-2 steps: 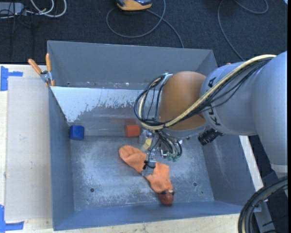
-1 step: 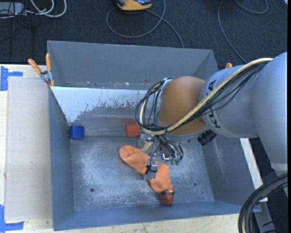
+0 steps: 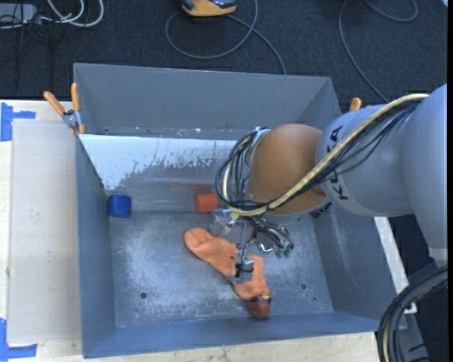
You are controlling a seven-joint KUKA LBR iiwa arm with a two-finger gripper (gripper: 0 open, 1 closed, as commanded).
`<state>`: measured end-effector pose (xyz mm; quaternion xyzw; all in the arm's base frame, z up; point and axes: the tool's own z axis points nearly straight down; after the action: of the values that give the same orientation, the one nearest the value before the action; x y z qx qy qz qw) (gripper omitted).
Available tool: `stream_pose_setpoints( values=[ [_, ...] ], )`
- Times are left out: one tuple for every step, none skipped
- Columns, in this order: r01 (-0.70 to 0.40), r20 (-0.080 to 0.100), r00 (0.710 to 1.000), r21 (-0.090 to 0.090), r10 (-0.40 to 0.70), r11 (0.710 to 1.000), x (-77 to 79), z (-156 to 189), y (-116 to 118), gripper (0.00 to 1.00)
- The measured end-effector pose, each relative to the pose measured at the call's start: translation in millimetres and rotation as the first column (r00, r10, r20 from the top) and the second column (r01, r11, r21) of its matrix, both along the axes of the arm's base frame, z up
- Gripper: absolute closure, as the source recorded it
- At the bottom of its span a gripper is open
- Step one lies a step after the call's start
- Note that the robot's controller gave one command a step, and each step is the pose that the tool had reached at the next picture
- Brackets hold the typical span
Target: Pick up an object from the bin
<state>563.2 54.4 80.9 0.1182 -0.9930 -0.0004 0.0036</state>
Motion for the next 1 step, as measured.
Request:
stream_pose_setpoints(
  values=[
    [0.095, 0.000, 0.995, 0.000, -0.095, 0.995, -6.3, -3.6, -2.8, 0.00]
  ],
)
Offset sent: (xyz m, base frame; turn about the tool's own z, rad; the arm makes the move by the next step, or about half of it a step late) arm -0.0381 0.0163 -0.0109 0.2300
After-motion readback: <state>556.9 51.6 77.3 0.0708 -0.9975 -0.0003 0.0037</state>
